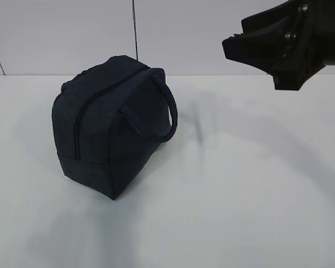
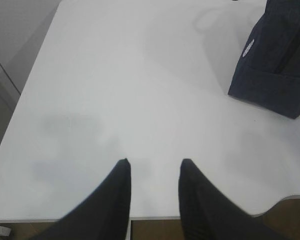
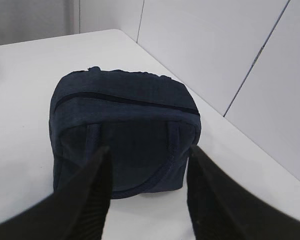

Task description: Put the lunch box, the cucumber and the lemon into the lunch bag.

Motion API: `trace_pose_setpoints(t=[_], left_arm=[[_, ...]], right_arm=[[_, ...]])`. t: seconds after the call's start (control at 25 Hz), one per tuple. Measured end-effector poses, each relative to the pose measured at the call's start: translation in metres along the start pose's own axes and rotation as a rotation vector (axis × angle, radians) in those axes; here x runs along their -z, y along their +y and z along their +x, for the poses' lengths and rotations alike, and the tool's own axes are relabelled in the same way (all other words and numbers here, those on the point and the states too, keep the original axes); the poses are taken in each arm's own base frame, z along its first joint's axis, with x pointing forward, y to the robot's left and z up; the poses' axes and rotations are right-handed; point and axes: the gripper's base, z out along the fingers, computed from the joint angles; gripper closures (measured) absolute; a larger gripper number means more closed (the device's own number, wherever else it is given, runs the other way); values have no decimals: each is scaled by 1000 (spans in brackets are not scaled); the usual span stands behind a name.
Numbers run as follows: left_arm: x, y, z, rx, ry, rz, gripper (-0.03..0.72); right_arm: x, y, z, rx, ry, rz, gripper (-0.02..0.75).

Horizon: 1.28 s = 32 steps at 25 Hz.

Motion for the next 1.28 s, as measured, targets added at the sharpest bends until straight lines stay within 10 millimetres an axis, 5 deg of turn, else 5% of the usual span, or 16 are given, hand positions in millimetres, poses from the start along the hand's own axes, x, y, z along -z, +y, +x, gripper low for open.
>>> trace_pose_setpoints(t=[1.28], left_arm=[[0, 0, 0, 0, 0, 0, 453]], right_arm=[[-10, -20, 1, -35, -72, 188, 372]])
